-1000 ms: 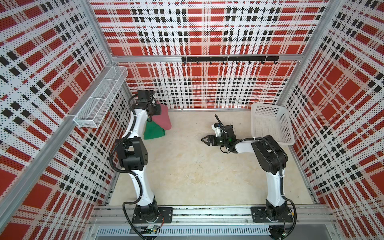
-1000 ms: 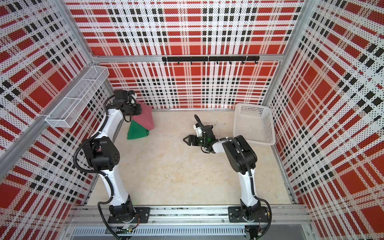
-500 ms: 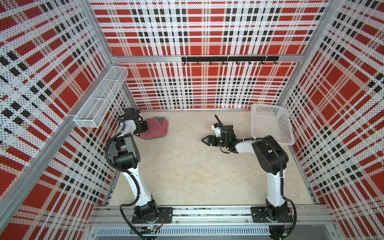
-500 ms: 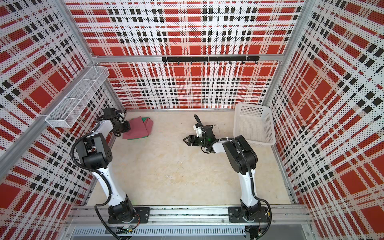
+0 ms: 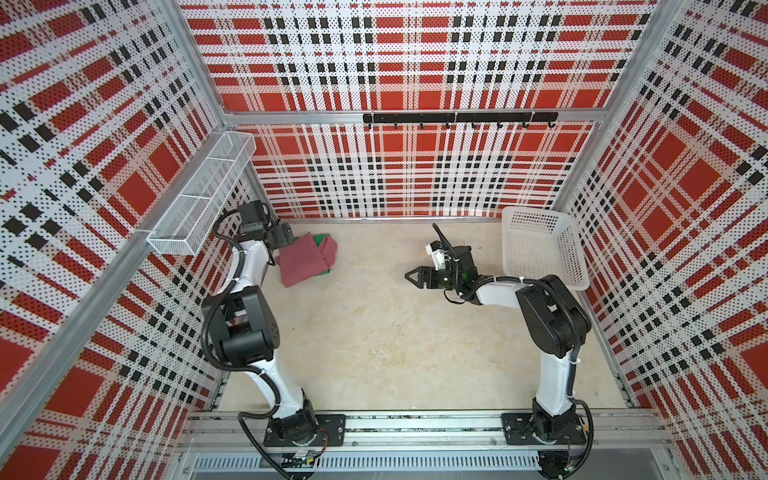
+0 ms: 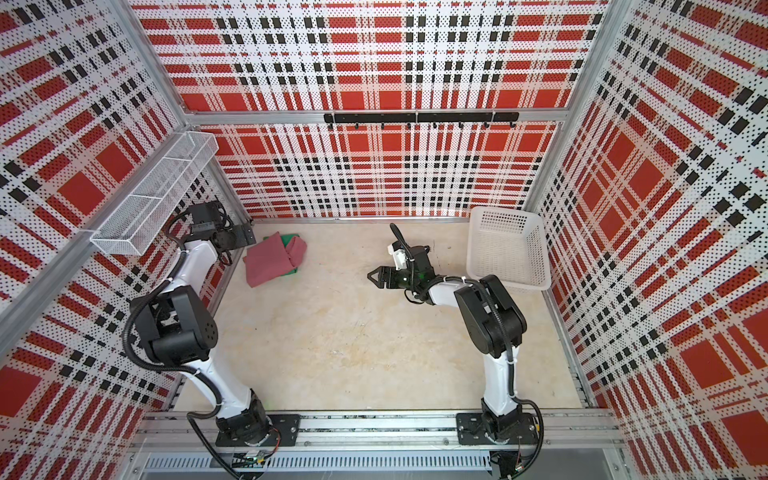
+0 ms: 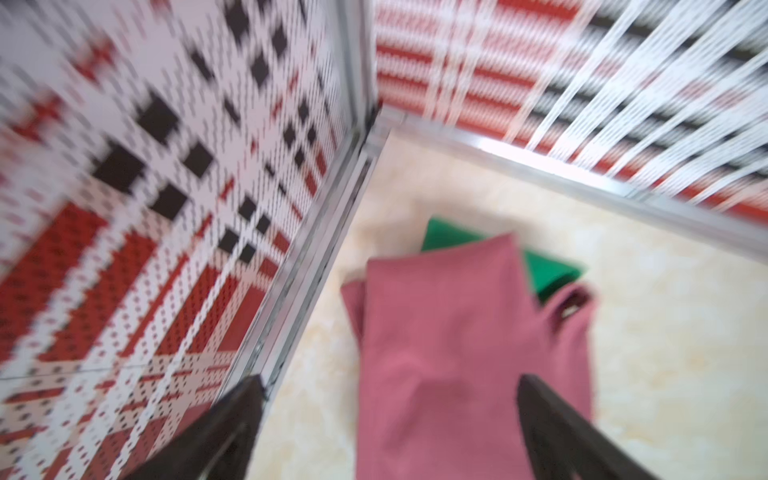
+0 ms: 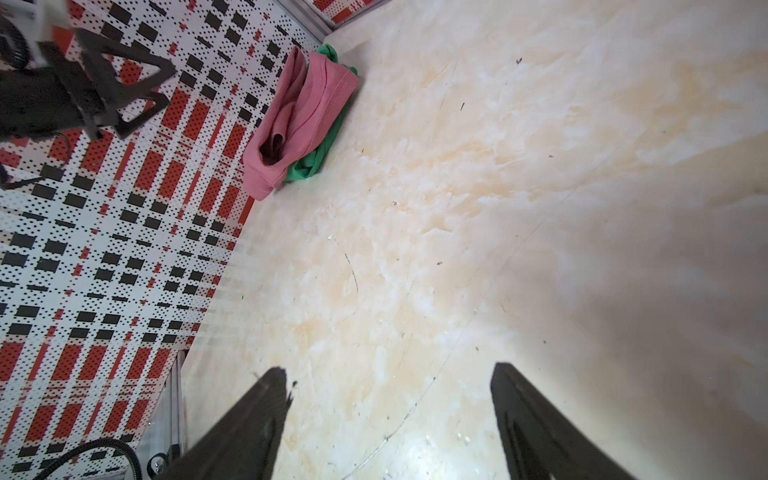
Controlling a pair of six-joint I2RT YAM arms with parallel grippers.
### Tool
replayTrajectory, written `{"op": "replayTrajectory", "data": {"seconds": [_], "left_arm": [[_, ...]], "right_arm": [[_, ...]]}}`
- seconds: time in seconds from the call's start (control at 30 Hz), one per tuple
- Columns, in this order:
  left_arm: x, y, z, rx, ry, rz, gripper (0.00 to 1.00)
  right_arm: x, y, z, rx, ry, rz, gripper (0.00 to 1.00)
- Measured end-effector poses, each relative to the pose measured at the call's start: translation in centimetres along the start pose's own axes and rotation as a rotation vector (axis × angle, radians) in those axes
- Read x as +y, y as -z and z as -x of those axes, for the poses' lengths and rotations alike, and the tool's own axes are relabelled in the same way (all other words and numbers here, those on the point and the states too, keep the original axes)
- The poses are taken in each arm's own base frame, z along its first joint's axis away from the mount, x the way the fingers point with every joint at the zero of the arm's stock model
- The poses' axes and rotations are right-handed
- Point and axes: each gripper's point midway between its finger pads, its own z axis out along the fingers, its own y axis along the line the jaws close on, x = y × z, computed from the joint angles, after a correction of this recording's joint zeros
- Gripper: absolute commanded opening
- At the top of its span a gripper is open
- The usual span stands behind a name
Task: Fold and stack the tank tops
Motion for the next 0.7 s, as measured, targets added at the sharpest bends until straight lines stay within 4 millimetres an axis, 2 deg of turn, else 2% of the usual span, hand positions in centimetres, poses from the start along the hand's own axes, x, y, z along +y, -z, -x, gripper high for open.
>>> {"op": "replayTrajectory", "data": {"seconds": [0.03,0.1,0.17,0.3,0.4,0.6,0.7], "left_arm": [[-0.9,0.1,0.6,-0.026,0.011,-0.011,0.77],[-2.1,-1.0,0.3,-0.030,0.038,-0.026,0.74],[-3.0,-3.4,-1.5,0.008,0.068,-0.036,0.76],[-3.4,-8.6,-8.0,0.158,0.117,-0.019,1.00],[-3.9,-10.5,-10.7,0.216,0.117,-0.005,0.98],[-6.8,-11.6,-10.1,0.188,0.098,-0.039,0.99],[-8.7,-11.9,-10.6,0.186,0.064,-0.057,0.98]], "right_arm": [[-0.1,0.3,0.1,-0.002,-0.001,-0.006,0.80],[-0.3,0.9,0.2,-0.007,-0.001,-0.022,0.80],[-0.7,1.6,0.0,-0.004,0.005,-0.040,0.80],[-1.2,2.8,-0.3,-0.002,0.015,-0.075,0.80],[-1.4,2.8,-0.4,0.003,0.021,-0.085,0.80],[-1.6,2.9,-0.8,0.015,0.021,-0.091,0.80],[-1.7,2.9,-0.8,0.016,0.021,-0.094,0.80]]}}
